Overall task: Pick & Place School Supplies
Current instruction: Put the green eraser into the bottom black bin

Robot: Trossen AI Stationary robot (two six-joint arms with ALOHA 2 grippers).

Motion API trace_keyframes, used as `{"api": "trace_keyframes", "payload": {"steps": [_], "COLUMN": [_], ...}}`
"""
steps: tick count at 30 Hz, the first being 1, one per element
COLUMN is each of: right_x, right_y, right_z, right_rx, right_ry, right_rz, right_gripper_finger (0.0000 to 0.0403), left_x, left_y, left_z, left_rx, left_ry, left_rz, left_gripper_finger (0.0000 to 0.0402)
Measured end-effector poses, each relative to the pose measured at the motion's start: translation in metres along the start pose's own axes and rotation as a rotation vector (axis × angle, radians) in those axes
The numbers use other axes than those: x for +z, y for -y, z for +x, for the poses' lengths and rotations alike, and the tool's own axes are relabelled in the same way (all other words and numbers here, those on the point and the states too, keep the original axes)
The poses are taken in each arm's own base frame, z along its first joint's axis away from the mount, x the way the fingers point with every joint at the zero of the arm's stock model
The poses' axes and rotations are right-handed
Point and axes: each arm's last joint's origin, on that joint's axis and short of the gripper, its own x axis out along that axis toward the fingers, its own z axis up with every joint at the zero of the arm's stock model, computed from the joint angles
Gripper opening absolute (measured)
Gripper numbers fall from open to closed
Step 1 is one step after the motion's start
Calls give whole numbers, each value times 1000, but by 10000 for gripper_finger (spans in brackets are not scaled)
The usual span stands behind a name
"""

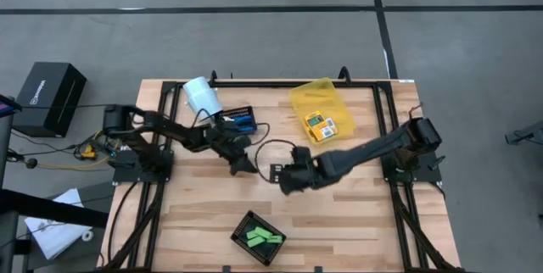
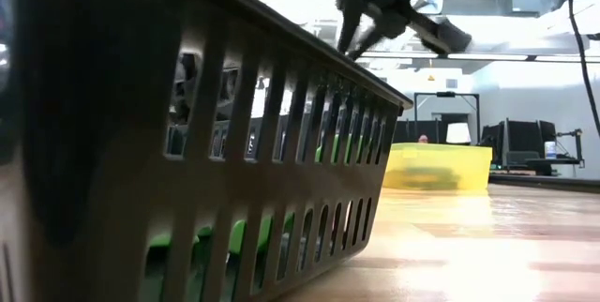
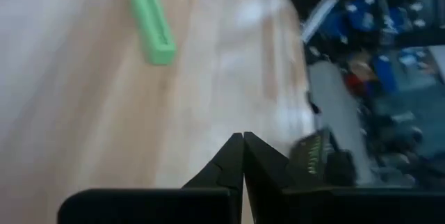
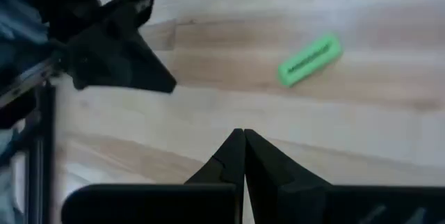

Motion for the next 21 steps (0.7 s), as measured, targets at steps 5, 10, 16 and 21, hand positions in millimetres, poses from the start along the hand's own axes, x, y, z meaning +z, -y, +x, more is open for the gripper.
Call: {"api": "trace_keyframes", "payload": {"steps": [5,10,16,21], "right_x": [-41,-70,-61,-59], "right_y": [29,54,62,55], "right_z": [30,65,84,80], "right_rx": [41,304,277,281], "right_ry": [-4,-8,90,106], "right_rz": [216,363,368,376], "right_gripper_finger": [18,92,165,185], "left_x": [13,24,38,43], "left_y": [-6,-11,-12,-17], "left_z": [16,13,-2,-10], "left_rx": [-69,-82,-74,-82], "left_ry": [-57,-40,28,40], "left_rz": [-41,-69,-89,-120], "left_gripper_finger": [14,55,113,139]}}
